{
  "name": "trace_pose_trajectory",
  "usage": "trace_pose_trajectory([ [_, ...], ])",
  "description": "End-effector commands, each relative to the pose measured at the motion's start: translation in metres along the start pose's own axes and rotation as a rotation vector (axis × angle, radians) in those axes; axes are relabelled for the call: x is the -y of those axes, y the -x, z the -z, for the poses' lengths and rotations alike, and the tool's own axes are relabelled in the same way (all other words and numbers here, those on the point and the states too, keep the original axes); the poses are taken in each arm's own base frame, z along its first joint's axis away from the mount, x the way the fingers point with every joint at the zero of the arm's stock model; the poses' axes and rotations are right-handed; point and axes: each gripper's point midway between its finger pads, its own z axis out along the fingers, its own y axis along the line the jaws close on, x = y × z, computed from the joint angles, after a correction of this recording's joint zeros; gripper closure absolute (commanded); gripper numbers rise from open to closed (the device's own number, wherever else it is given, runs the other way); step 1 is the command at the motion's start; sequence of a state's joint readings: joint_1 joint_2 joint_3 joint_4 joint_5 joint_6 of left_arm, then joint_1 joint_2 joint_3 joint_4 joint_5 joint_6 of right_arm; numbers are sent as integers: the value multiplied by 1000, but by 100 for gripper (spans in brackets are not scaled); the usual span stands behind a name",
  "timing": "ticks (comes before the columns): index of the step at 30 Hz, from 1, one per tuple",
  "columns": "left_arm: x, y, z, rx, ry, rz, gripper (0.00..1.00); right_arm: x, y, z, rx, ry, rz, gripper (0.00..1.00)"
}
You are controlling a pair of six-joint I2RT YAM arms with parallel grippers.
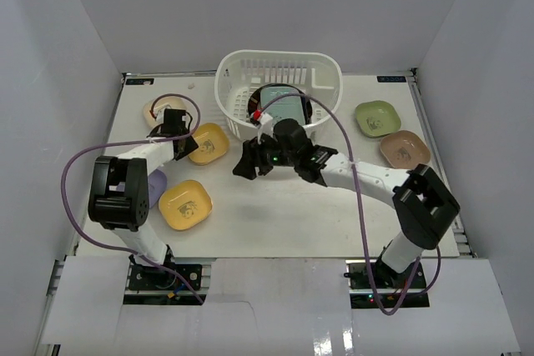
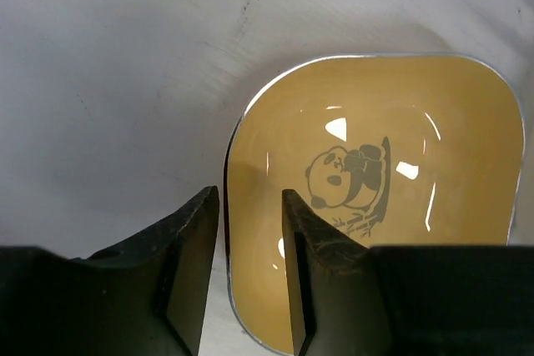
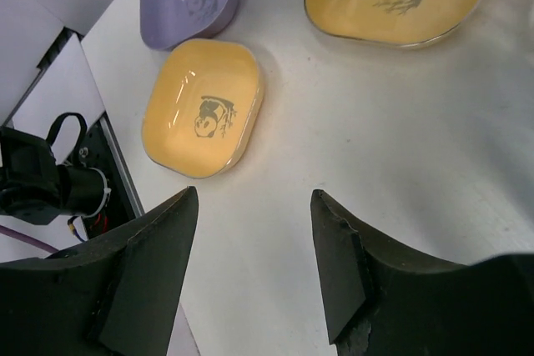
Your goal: Place the plates into the plastic bin on the countertop
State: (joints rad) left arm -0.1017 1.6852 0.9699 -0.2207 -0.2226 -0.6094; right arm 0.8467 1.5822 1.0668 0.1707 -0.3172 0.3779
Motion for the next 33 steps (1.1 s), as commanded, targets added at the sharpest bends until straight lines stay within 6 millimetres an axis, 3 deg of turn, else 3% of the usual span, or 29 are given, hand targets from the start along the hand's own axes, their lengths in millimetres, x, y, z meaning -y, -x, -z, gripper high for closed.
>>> trace_pose_trajectory([
  [1,6,16,-6,34,-19,-5,56,-15,4,-34,33,4,42,37],
  [2,8,19,-6,35,-25,0,77,-18,-2,-42,18,9,28,36],
  [3,9,21,-4,38,-30,1,85,-18,-21,-58,-29,8,20,33],
  [4,11,22,-2,41,-40,2,90,-21,-19,-66,-27,7,20,31],
  [5,10,22,0,42,-43,3,97,-19,-36,-77,-68,2,11,30],
  [6,12,27,7,60,-51,9,100,-19,-39,-83,-78,0,6,27],
  [7,10,28,10,66,-48,16,100,-21,-36,-89,-71,1,4,26],
  [11,14,33,27,90,-87,59,100,-19,-54,-117,-118,-3,-35,24],
  [18,13,49,66,182,-133,109,100,-23,-89,-146,-190,-4,-92,41],
  [23,20,71,106,276,-213,136,100,-24,-99,-150,-208,-9,-100,55],
  [26,23,80,123,309,-251,140,100,-25,-102,-149,-210,-9,-102,56],
  [28,29,86,138,332,-296,146,100,-28,-106,-150,-216,3,-102,69],
  [30,36,92,151,348,-340,150,100,-29,-106,-149,-215,4,-109,92],
  [33,52,104,171,369,-417,134,100,-37,-94,-134,-155,22,-112,92],
])
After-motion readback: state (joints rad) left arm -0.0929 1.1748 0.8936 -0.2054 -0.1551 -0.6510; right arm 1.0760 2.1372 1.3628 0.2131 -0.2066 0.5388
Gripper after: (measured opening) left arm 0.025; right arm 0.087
